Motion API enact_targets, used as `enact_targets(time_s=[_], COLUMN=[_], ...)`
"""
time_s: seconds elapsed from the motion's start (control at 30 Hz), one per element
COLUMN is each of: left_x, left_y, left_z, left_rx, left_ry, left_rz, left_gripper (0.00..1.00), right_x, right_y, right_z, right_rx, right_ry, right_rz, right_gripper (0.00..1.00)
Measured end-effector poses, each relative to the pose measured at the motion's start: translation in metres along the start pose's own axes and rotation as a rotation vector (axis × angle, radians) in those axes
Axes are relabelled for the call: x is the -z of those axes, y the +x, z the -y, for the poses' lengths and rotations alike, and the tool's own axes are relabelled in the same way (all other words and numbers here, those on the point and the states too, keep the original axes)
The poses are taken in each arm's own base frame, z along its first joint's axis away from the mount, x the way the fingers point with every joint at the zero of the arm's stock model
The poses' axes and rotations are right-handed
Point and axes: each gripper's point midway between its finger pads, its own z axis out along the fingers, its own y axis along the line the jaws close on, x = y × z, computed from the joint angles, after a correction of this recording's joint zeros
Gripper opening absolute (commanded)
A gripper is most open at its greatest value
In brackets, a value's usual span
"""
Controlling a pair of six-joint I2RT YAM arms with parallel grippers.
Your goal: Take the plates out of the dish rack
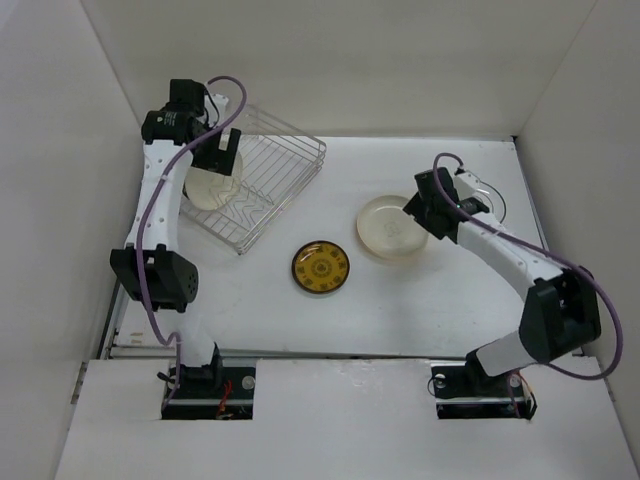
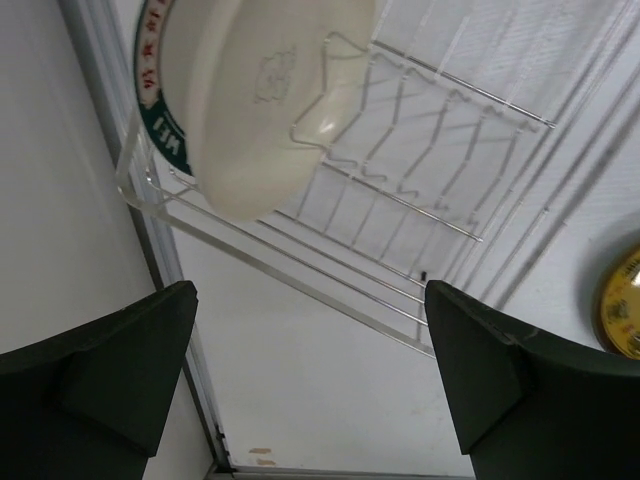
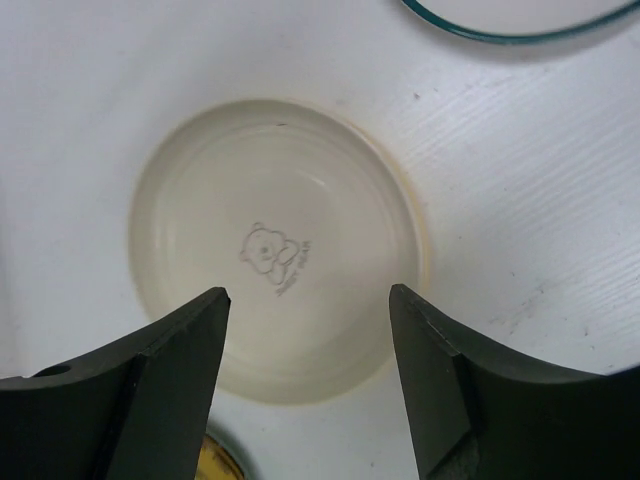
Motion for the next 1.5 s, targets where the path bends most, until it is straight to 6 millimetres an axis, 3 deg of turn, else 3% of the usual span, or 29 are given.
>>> enact_targets(time_s=[0.13,0.27,0.33,0.4,0.57,0.97,1.1,1.17,1.23,1.37,1.5], left_x=[-0.026,-0.056,-0.067,-0.075,-0.080,-0.083,-0.084,-0.089,-0.097,-0.107,-0.108], left_y=[0.000,0.004,0.003,0.003,0.001,-0.001,-0.004,-0.009,-0.011,-0.010,-0.010], left_z=[-0.026,-0.031,-0.032,-0.033,-0.038,-0.044,-0.046,-0.050,-0.052,-0.055,-0.056], left_rx=[0.003,-0.013,-0.015,-0.015,-0.014,-0.004,-0.006,-0.013,-0.020,-0.038,-0.054], left_ry=[-0.028,-0.003,0.006,0.011,-0.003,-0.024,-0.036,-0.053,-0.067,-0.079,-0.080], left_rz=[-0.027,-0.077,-0.087,-0.095,-0.098,-0.095,-0.084,-0.070,-0.063,-0.071,-0.072], left_gripper=[0.80,0.70,0.70,0.70,0.55,0.52,0.69,0.83,0.87,0.85,0.68], right_x=[0.031,0.050,0.056,0.062,0.073,0.103,0.105,0.105,0.105,0.107,0.106], right_y=[-0.024,-0.033,-0.035,-0.035,-0.035,-0.046,-0.047,-0.047,-0.046,-0.043,-0.040], right_z=[-0.017,-0.022,-0.023,-0.023,-0.025,-0.019,-0.019,-0.018,-0.018,-0.015,-0.012], right_rx=[0.042,0.074,0.085,0.093,0.090,0.062,0.061,0.062,0.063,0.067,0.073], right_ry=[-0.101,-0.150,-0.165,-0.179,-0.217,-0.276,-0.279,-0.278,-0.279,-0.280,-0.271], right_rz=[0.046,0.073,0.077,0.074,0.066,0.094,0.095,0.094,0.094,0.090,0.082], right_gripper=[0.71,0.71,0.71,0.71,0.71,0.71,0.71,0.71,0.71,0.71,0.71])
